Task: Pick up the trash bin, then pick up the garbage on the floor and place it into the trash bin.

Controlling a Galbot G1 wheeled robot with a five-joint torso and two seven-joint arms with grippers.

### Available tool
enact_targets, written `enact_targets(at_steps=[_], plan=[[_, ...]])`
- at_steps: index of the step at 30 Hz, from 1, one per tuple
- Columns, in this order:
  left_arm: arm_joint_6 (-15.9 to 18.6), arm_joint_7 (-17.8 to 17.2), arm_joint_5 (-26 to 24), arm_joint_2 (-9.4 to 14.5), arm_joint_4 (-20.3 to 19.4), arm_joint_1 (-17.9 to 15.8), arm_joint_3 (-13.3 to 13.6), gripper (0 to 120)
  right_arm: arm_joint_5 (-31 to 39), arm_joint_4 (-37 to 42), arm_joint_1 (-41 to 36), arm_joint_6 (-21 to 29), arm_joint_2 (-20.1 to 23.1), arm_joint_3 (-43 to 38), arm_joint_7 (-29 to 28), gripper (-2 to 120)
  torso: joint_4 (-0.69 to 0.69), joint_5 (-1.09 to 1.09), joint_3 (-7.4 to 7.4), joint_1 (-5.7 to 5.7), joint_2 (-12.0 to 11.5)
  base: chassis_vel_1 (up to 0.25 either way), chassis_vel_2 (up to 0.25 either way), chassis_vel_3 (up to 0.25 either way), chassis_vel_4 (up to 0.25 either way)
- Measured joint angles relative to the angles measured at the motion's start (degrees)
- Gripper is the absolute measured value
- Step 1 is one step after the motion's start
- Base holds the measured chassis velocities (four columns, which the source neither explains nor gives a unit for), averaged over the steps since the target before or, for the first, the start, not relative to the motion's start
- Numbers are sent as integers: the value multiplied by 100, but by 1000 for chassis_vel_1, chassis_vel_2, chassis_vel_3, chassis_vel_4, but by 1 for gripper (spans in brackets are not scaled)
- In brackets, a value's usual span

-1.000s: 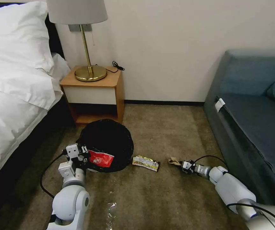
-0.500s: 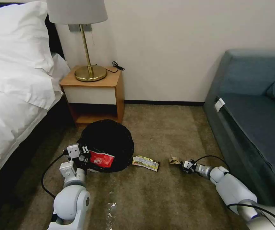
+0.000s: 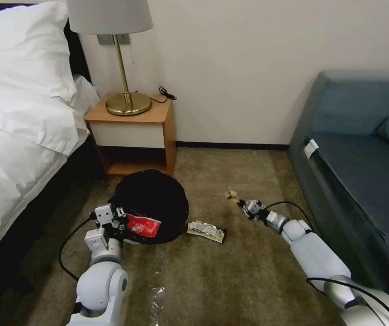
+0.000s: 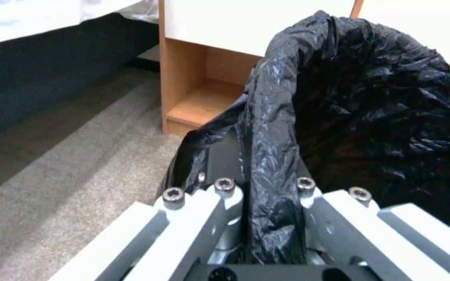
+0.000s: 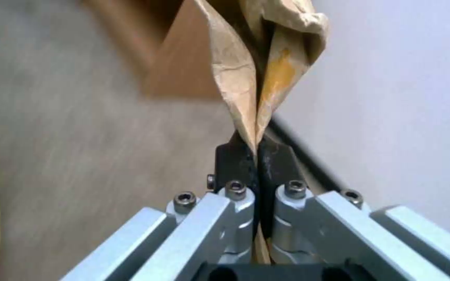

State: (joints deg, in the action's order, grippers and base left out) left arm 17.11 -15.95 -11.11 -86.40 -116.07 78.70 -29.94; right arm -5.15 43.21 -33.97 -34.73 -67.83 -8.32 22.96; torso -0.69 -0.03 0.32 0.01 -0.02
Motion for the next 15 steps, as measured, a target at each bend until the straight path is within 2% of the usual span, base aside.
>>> enact_targets(at_steps=[3, 7, 8, 10, 13, 15], plan=[[-9, -1, 12, -25, 70, -38, 16, 4, 390, 521, -123, 44, 33, -13, -187, 0, -1, 0, 0, 0, 0, 0, 0, 0, 0], [-27, 1, 23, -47, 176, -105, 63, 4, 1044, 1232, -282, 203, 45, 211, -756, 0, 0, 1, 0, 0, 0, 0, 0, 0, 0], [-27, 1, 23, -47, 176, -105, 63, 4, 1044, 1232, -282, 203, 45, 211, -756, 0, 0, 1, 0, 0, 0, 0, 0, 0, 0], [-34, 0, 24, -50, 244, -149, 79, 4, 1280, 1814, -407, 326, 53, 406, -1100, 0, 0, 1, 0, 0, 0, 0, 0, 0, 0], [-41, 1, 21, -51, 275, -172, 88, 4, 1382, 2193, -482, 402, 61, 528, -1254, 0, 0, 1, 0, 0, 0, 0, 0, 0, 0], [-46, 2, 8, -55, 342, -224, 99, 4, 1604, 2957, -617, 618, 65, 820, -1579, 0, 0, 0, 0, 0, 0, 0, 0, 0, 0]])
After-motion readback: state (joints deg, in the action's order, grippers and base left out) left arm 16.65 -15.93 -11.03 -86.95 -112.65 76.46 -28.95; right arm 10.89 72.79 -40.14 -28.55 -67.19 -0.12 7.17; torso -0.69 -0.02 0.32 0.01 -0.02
